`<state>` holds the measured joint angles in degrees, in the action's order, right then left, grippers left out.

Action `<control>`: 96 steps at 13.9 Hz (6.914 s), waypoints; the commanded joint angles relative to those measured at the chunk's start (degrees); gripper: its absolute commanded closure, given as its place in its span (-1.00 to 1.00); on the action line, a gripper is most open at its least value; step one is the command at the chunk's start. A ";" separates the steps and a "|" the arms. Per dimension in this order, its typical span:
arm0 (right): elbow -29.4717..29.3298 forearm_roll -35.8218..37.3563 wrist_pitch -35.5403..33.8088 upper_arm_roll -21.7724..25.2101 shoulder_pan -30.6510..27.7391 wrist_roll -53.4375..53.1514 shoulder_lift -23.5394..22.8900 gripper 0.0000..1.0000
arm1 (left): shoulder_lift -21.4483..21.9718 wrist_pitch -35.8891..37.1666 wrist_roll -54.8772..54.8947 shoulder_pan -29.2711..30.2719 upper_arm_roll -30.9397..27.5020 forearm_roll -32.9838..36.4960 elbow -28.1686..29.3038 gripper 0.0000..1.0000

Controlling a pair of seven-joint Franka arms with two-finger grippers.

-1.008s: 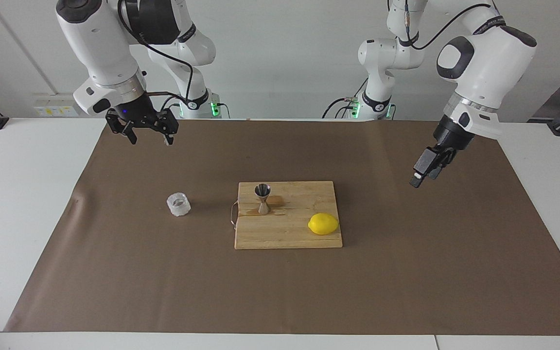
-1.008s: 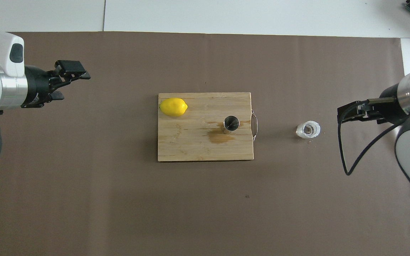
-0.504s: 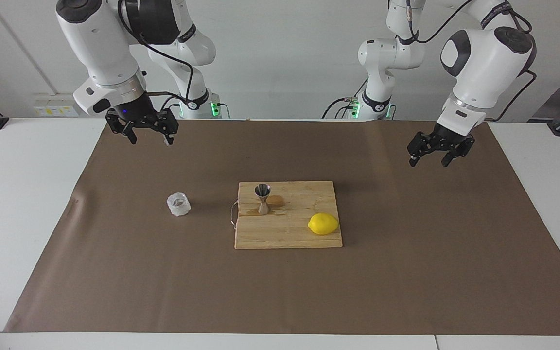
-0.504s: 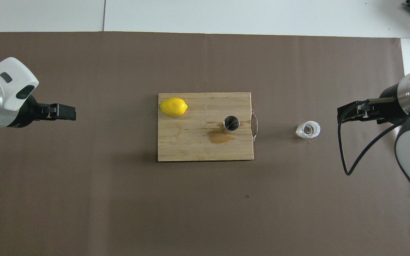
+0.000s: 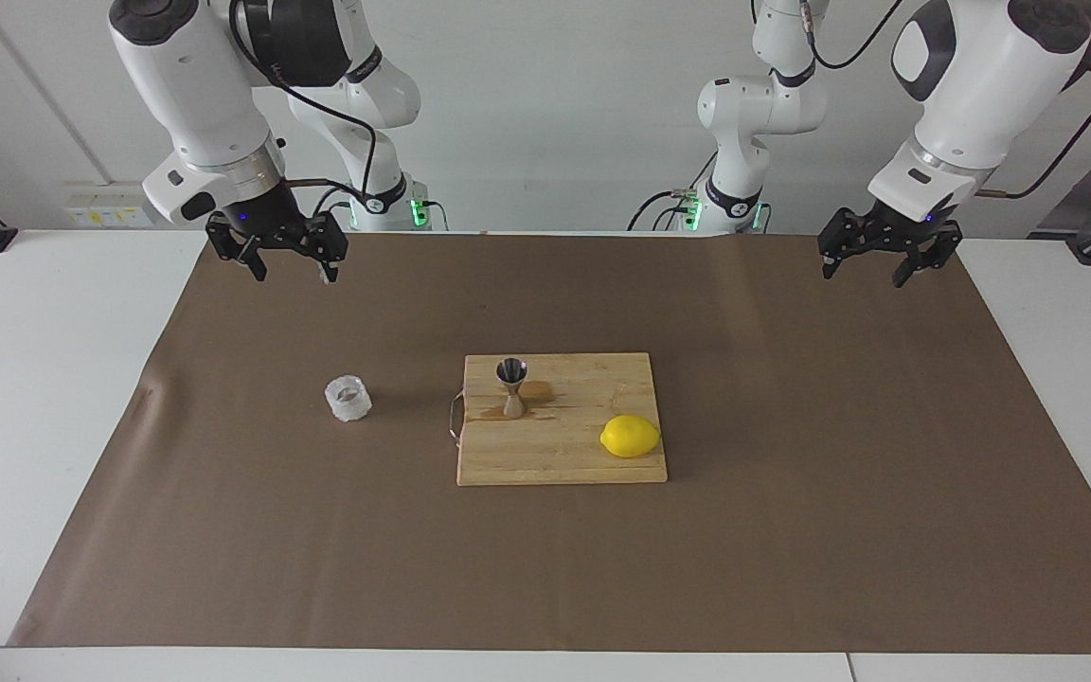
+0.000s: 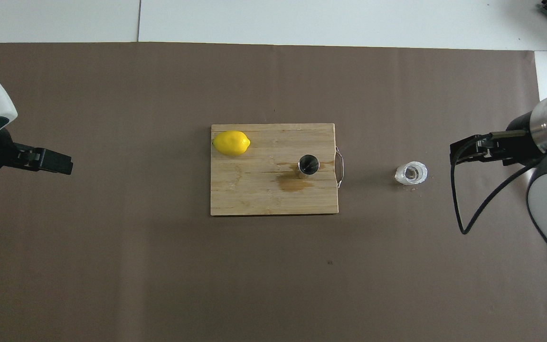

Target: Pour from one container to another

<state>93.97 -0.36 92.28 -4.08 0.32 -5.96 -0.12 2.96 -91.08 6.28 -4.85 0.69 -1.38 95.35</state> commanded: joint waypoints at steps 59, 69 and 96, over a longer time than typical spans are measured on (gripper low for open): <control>25.73 -0.42 38.41 -1.29 -6.47 95.85 -7.08 -1.00 | 0.29 3.10 -5.84 2.30 2.04 -0.02 -1.92 -1.00; 26.35 -3.41 37.80 -1.46 -9.02 102.20 -8.66 -1.00 | 0.29 3.10 -5.84 2.30 2.04 -0.02 -1.92 -1.00; 29.60 -24.24 43.25 -1.37 -8.05 123.73 -14.38 -1.00 | 0.29 3.10 -5.84 2.30 2.04 -0.02 -1.92 -1.00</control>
<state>123.40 -22.31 134.36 -5.20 -7.26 115.02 -13.76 1.58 -88.01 0.86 -1.96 3.36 -1.39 91.69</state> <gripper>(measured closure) 0.000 0.000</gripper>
